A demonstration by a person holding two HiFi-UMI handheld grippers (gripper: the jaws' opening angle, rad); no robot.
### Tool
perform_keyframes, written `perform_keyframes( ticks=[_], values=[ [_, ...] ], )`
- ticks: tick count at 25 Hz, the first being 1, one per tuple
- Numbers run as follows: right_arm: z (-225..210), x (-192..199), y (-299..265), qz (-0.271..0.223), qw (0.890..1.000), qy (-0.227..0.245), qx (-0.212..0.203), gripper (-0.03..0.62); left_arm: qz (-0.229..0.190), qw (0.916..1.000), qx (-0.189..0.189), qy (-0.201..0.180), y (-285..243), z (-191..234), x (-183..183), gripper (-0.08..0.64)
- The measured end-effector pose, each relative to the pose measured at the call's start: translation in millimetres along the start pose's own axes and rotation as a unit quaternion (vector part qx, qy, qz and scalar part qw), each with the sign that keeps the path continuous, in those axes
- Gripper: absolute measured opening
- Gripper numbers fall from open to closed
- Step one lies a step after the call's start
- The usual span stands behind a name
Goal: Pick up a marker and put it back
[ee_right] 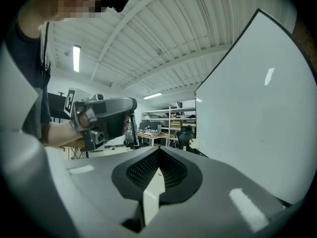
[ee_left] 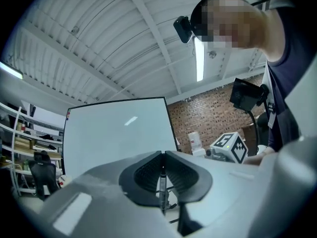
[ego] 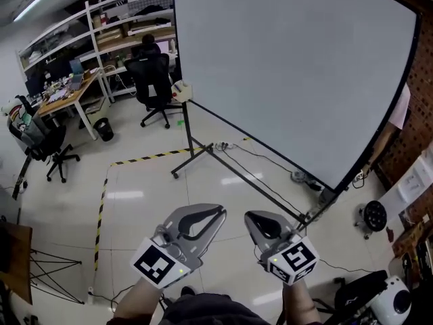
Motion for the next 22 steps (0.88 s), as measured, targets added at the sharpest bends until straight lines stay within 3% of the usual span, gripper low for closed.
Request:
perform_keyframes(
  ticks=[11, 18, 22],
  values=[
    [16.1, -3.7, -61.3, 0.011, 0.999, 0.010, -0.040, 0.000, -0.010, 0.9983, -0.056, 0.005, 39.6, 61.1, -0.2, 0.025],
    [8.7, -7.7, -133.0, 0.044, 0.998, 0.030, -0.038, 0.000, -0.038, 0.9971, -0.059, 0.028, 54.4, 140.7, 6.6, 0.025],
    [6.7, -17.0, -195.3, 0.050, 0.997, 0.041, -0.033, 0.000, -0.028, 0.9983, -0.046, 0.023, 68.0, 202.2, 16.2, 0.025]
  ],
)
Point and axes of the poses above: the fingertips, and each gripper's own axes: y backward along the fingers, z to its left, x out of its underside, the point moved 4 cm from there along y, backward along the fingers, and after that the axes turned 7 degrees about y, right-handed, at the moved point
